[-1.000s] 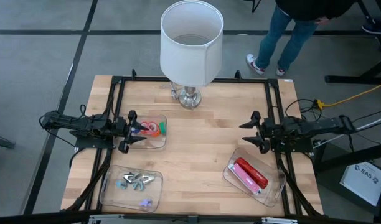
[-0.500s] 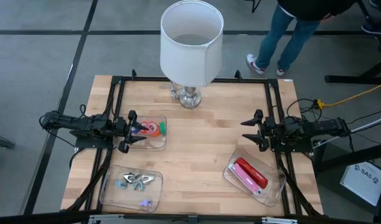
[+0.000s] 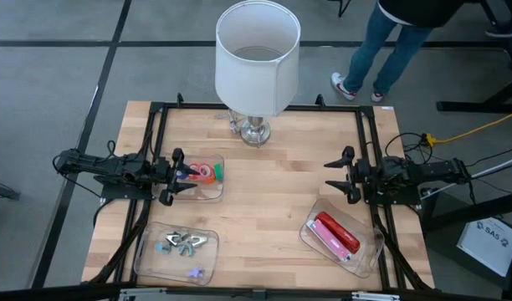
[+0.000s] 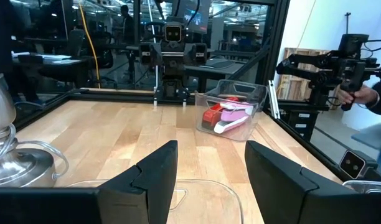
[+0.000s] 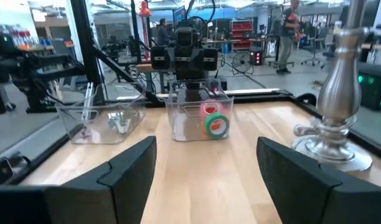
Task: Pick and place Stapler, Stapler remover, tape
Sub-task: Return to Home Position
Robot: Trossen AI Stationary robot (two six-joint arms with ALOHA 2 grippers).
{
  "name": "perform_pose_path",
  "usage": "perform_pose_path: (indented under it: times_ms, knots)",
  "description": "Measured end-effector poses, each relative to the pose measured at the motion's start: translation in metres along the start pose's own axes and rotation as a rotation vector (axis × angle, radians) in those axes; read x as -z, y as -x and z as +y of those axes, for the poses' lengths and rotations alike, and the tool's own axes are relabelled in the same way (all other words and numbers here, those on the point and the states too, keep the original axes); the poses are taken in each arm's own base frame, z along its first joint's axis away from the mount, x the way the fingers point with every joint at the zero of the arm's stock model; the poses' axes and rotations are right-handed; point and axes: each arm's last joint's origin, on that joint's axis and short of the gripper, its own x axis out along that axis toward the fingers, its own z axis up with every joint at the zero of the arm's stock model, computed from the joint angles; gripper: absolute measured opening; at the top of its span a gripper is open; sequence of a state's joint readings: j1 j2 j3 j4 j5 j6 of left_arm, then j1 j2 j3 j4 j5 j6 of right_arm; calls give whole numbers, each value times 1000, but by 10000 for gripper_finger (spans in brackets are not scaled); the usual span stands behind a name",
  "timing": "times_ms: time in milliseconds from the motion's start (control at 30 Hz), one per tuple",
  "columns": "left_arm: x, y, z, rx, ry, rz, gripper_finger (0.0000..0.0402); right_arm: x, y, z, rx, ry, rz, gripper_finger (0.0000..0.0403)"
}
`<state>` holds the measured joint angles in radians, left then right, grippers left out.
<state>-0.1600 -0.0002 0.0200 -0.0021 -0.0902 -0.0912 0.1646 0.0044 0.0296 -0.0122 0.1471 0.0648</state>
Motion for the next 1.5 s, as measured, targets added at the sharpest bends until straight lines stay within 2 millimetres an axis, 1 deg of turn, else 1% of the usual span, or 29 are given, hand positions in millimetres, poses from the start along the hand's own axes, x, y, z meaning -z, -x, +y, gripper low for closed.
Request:
perform_pose_path:
  times_ms: [167,1500]
  knots:
    - [0,0,0,1,0,0,185,0,0,0,0,47,0,276]
    - [0,0,0,3,0,1,185,0,0,0,0,47,0,276]
